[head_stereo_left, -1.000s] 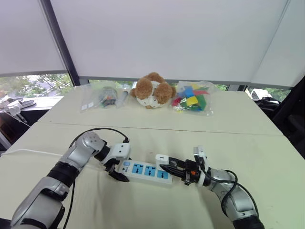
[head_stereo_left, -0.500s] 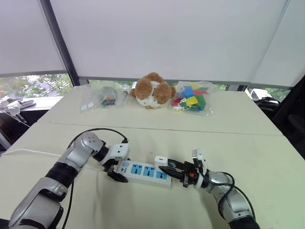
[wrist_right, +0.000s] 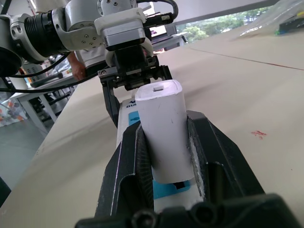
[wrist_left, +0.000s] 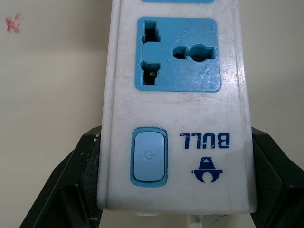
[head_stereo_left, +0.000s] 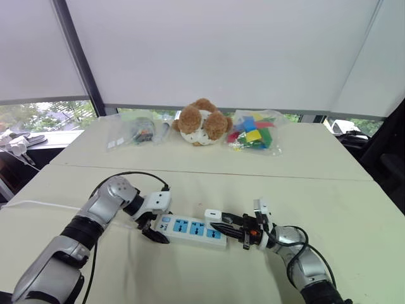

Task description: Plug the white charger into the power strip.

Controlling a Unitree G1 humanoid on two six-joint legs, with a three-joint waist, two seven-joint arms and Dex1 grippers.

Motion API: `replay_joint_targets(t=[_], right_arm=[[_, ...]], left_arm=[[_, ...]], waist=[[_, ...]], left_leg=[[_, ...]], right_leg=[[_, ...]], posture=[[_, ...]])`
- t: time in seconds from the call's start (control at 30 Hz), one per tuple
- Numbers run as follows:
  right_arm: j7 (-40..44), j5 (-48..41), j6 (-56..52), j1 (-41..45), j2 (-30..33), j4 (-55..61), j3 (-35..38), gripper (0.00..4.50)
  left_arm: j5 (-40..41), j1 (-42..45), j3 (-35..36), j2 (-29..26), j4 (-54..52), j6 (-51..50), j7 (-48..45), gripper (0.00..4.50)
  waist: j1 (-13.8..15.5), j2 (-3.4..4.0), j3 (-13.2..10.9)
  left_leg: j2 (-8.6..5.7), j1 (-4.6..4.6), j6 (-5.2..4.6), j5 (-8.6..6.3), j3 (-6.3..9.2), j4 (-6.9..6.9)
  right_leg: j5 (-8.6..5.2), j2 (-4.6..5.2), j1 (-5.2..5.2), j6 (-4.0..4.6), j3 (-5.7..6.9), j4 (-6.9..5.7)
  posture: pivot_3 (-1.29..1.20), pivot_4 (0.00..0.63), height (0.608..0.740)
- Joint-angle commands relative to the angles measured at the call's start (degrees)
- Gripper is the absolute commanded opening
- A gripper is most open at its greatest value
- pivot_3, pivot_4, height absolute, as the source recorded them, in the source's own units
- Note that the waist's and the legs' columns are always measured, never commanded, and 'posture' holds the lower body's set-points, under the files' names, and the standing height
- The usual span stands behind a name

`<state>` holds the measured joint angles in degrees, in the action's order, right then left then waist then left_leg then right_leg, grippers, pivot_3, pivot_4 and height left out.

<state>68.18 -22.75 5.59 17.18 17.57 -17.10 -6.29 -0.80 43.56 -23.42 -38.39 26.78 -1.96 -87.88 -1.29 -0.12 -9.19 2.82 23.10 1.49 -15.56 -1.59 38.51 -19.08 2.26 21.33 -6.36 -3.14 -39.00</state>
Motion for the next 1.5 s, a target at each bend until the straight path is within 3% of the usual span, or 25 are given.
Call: replay_joint_targets(t=[0.03,0.33,0.67,0.87,1.1,1.37,1.5], right_arm=[[0.9,4.2,-1.7,-3.3,1.4,-5.2,-3.1,0.65],[1.4,5.1,-1.3,-3.8,1.6,-8.8,-3.6,0.65],[-0.1,9.2,1.3,-5.2,2.5,-15.8,-6.2,0.65],[-1.6,9.8,1.8,-4.4,3.1,-19.3,-6.9,0.65],[1.1,9.5,-2.7,-4.2,6.5,-15.8,-9.7,0.65],[4.9,8.5,-7.4,-6.3,12.2,-10.0,-12.6,0.65],[3.1,7.1,-7.6,-6.0,11.8,-9.3,-10.7,0.65]], left_arm=[[-1.0,-0.9,0.2,-1.7,-0.6,-0.5,-0.9,3.06],[-2.1,-1.4,0.2,-2.1,-0.8,1.5,0.5,3.06],[-3.0,-1.5,0.0,-2.2,-0.8,3.3,1.6,3.06],[-2.9,-1.4,0.2,-2.1,-0.7,3.2,1.7,3.06],[-3.2,-1.0,0.3,-1.5,0.5,3.8,2.5,3.06],[-3.4,-0.5,0.6,0.3,1.9,4.6,4.0,3.06],[-3.4,-1.1,0.7,0.9,1.6,4.5,4.2,3.06]], waist=[[0.0,-0.16,0.1],[0.1,-0.34,0.2],[0.1,-1.10,0.8],[0.0,-1.53,1.1],[0.0,-1.67,1.3],[0.5,-1.48,1.9],[0.4,-1.49,2.2]], left_leg=[[0.00,-0.06,0.00,0.00,-0.01,-0.07],[0.00,-0.72,0.01,0.00,-0.01,-0.51],[0.09,-1.15,0.01,-0.01,0.04,-0.74],[0.13,-2.04,0.02,-0.01,0.08,-1.43],[0.30,-2.59,0.05,-0.03,0.07,-1.68],[0.06,-2.59,0.09,-0.03,0.04,-2.41],[-0.06,-2.55,0.14,-0.07,0.02,-2.62]], right_leg=[[0.00,0.01,-0.02,0.00,0.00,0.00],[-0.16,0.01,-0.55,0.25,-0.01,0.11],[-0.20,-0.04,-1.03,0.34,0.04,0.49],[-0.34,0.10,-1.77,0.62,0.03,0.95],[-0.61,0.49,-2.20,1.13,0.00,0.98],[-0.68,1.13,-2.17,1.28,0.22,1.57],[-0.68,1.38,-2.14,1.28,0.30,2.03]], posture=[[0.00,0.150,0.739],[0.00,0.150,0.739],[0.00,0.150,0.739],[0.00,0.150,0.739],[0.00,0.150,0.739],[0.00,0.150,0.739],[0.00,0.150,0.739]])
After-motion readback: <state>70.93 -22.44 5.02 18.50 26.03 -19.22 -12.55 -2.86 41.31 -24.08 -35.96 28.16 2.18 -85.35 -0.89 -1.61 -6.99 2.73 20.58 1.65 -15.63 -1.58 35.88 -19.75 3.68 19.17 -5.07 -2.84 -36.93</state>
